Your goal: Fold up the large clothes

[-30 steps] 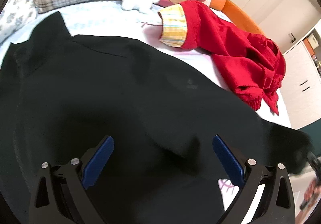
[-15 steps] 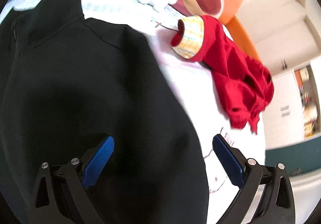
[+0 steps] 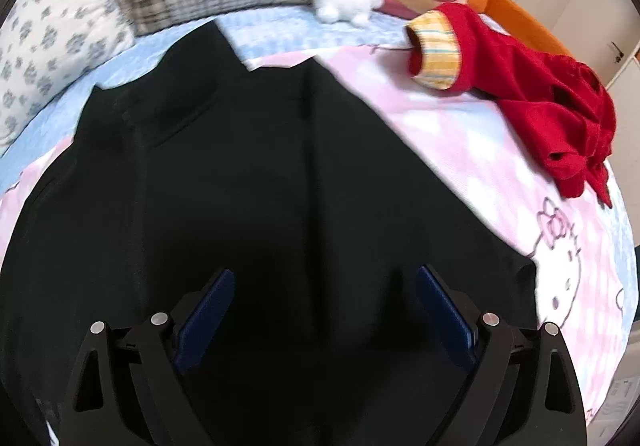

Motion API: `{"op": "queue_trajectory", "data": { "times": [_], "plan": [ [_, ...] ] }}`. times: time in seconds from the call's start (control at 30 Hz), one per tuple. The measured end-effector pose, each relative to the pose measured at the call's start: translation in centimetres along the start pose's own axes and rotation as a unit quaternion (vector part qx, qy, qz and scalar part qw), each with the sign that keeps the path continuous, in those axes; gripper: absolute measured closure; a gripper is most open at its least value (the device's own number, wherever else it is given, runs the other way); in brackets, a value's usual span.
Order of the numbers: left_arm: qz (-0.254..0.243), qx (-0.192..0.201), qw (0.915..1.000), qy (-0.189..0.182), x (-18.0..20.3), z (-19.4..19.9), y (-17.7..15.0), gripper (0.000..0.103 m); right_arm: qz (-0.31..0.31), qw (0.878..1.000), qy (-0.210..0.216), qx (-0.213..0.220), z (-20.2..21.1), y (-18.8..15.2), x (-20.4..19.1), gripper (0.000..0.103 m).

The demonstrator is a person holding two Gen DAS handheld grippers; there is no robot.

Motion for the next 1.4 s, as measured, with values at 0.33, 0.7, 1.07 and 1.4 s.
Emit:
{"op": "queue_trajectory", "data": {
  "times": [0.33,0.7,1.07,1.4],
  "plan": [
    [0.070,0.019,0.9968,-0.033,-4.4,-1.2,1.1,0.009,-0.160,0.978,-0.094,0.094,2.3,6.6,14.9,0.025],
    [0.107,0.050,0.9910,-0.062,-4.0,-1.5,3.4,0.063,-0.299,0.949,-0.090,0.040,-8.1,11.5,26.5,0.096],
    [0.100,0.079,0.9871,-0.096,-2.2,-3.4,7.5,0.094,-0.373,0.918,-0.079,0.108,-4.7,11.4,32.1,0.096],
    [0.097,0.152,0.9805,-0.078,-5.2,3.6,3.2,0.023,-0.334,0.924,-0.155,0.099,-4.2,9.7,30.0,0.022]
  ]
}}
Point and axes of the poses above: each gripper's, at about its wrist camera, not at the fingertips, and z roughly against the way its jaws point, x to its right, y to its top, the point moved 6 cm from there along -z, roughly the way its jaws point, and after that the axes turned 12 degrees about -y, right-handed, at the moved point
